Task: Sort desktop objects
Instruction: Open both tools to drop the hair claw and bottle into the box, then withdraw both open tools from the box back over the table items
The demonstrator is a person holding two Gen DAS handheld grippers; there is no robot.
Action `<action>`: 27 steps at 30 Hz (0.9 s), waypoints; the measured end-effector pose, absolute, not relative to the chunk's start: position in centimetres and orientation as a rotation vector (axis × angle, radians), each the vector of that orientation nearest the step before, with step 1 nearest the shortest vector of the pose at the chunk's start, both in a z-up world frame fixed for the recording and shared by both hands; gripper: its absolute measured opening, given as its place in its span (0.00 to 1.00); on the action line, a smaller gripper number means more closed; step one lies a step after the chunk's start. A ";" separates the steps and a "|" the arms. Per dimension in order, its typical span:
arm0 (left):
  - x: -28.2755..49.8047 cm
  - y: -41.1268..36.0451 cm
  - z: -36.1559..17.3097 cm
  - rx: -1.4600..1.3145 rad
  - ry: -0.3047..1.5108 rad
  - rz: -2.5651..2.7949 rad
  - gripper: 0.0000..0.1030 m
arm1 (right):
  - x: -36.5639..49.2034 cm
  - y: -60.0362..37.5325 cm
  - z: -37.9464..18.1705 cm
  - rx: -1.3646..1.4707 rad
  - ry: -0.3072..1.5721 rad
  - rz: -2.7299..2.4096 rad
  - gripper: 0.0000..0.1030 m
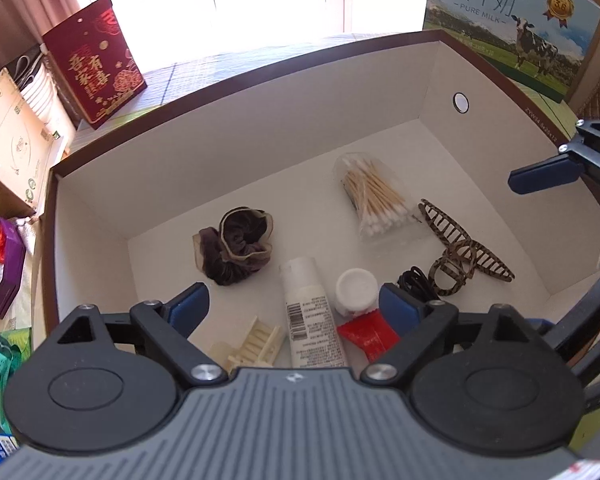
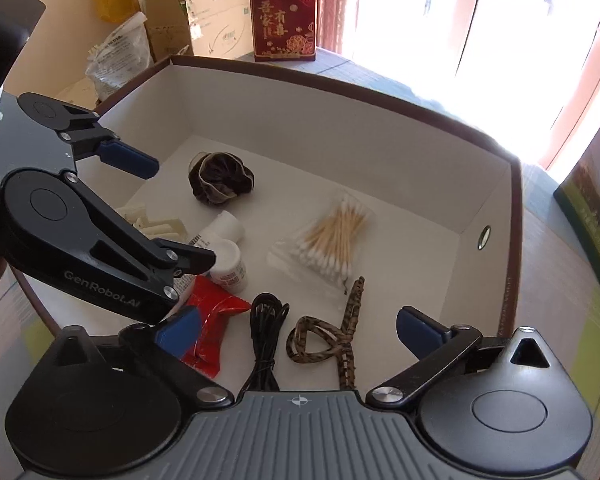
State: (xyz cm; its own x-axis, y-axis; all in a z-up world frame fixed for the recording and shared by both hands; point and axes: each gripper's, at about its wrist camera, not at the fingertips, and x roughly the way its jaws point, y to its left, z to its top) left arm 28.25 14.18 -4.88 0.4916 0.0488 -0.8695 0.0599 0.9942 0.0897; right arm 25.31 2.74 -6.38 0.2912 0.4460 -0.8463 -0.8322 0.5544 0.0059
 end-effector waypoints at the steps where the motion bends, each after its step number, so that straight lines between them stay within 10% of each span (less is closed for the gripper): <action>1: 28.0 14.2 -4.7 0.112 1.054 0.001 0.90 | 25.2 2.5 -6.2 -0.479 0.926 0.895 0.98; 27: 20.0 12.8 1.7 0.082 0.919 0.140 0.96 | 21.3 -2.5 -1.2 -0.275 0.855 0.777 0.98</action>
State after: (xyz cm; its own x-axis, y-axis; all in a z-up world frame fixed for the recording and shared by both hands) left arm 19.96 12.79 1.75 0.5985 0.1558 -0.7859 -0.0856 0.9877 0.1306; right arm 21.35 -2.49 -1.24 0.4076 0.5025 -0.7625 -0.7114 0.6982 0.0798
